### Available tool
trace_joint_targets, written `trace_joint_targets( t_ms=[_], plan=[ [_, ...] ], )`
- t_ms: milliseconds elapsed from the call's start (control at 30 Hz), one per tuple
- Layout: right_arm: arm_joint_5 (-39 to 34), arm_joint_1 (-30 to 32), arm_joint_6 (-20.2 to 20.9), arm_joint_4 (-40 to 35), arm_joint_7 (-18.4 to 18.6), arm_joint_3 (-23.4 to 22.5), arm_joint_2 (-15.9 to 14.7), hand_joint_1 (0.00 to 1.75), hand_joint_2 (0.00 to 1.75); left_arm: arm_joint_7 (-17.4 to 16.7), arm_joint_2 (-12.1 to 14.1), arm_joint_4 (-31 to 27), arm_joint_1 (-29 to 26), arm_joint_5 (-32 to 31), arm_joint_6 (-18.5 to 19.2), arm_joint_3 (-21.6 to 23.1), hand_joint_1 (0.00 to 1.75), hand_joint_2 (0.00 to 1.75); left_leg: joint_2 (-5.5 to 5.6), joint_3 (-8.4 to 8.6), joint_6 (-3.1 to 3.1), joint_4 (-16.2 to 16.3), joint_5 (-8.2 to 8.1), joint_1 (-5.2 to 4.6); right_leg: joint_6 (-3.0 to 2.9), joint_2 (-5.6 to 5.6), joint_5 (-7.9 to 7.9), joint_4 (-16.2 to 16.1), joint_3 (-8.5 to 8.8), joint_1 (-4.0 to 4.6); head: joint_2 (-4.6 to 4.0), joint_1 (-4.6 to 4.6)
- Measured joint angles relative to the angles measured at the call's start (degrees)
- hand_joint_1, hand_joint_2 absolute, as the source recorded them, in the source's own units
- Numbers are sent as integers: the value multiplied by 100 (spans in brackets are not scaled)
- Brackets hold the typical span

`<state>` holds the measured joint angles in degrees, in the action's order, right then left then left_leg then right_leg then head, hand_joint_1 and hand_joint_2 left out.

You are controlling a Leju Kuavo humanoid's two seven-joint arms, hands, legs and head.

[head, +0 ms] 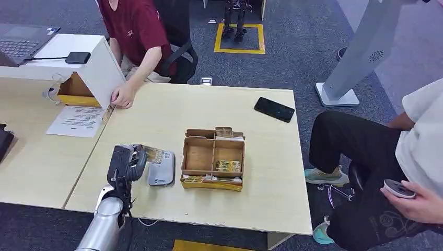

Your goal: Pass the card to the sensor for recognition and then transmit it.

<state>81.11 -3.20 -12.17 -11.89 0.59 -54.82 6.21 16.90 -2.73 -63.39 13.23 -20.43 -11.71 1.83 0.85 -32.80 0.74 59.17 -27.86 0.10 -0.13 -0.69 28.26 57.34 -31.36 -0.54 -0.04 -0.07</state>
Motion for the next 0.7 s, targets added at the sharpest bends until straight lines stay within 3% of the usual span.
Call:
trace_joint_targets(
  t_ms=[200,700],
  plan=[
    [39,-1,9,0,2,0,0,0,0,-7,-55,140,82,-225,-265,59,175,175,-1,0,0,1,0,0,0,-1,0,0,0,0,0,0],
    [41,-2,37,-2,26,-2,0,0,0,-7,-92,457,135,-254,-252,64,175,175,-1,0,0,1,0,0,0,-1,0,0,-1,0,0,0]
  ],
)
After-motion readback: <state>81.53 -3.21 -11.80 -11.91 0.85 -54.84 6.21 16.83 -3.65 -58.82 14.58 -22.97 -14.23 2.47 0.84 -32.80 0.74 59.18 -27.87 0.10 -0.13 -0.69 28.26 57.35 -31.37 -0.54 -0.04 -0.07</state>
